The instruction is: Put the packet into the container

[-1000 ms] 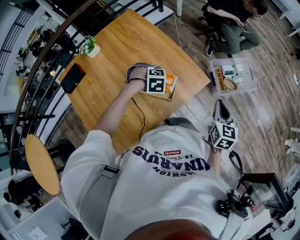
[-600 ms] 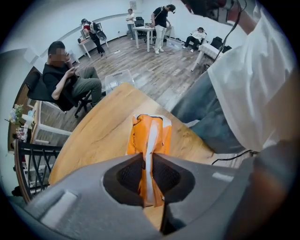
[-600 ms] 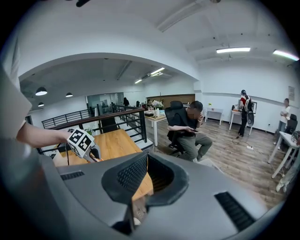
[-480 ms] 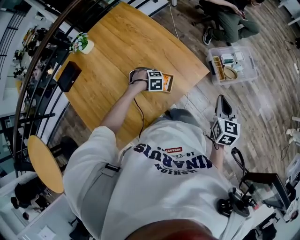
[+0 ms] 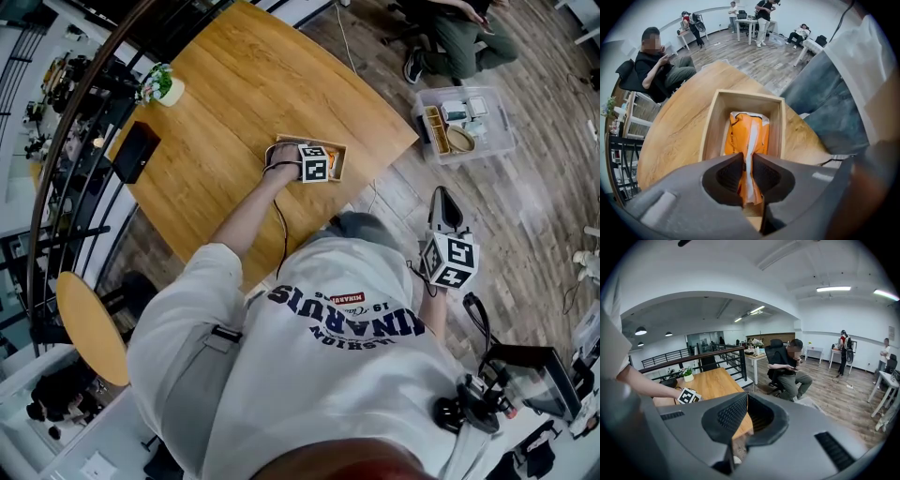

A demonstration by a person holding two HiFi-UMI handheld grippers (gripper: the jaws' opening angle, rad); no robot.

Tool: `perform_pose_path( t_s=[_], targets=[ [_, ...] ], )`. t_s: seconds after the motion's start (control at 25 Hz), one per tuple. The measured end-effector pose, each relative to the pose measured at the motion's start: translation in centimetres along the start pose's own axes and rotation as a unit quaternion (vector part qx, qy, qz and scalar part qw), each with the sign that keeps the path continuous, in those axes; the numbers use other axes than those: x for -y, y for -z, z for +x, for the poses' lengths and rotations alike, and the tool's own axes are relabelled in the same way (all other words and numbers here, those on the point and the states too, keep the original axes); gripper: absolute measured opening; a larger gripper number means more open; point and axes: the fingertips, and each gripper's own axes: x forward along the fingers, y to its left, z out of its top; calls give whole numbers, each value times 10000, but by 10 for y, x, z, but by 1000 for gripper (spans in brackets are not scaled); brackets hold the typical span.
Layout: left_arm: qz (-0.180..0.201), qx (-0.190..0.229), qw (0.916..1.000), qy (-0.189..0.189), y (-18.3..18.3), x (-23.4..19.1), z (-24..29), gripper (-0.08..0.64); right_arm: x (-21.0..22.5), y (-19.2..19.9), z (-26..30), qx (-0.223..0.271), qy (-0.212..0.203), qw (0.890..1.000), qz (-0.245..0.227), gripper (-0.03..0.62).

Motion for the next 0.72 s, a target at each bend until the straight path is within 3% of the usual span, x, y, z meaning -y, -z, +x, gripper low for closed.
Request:
perform_pose_path(
  t_s=[0.72],
  targets=[
    [-437,88,9990,15,3,-2,24,52,-2,3,4,-56,-73,9999,-99,11]
  ],
)
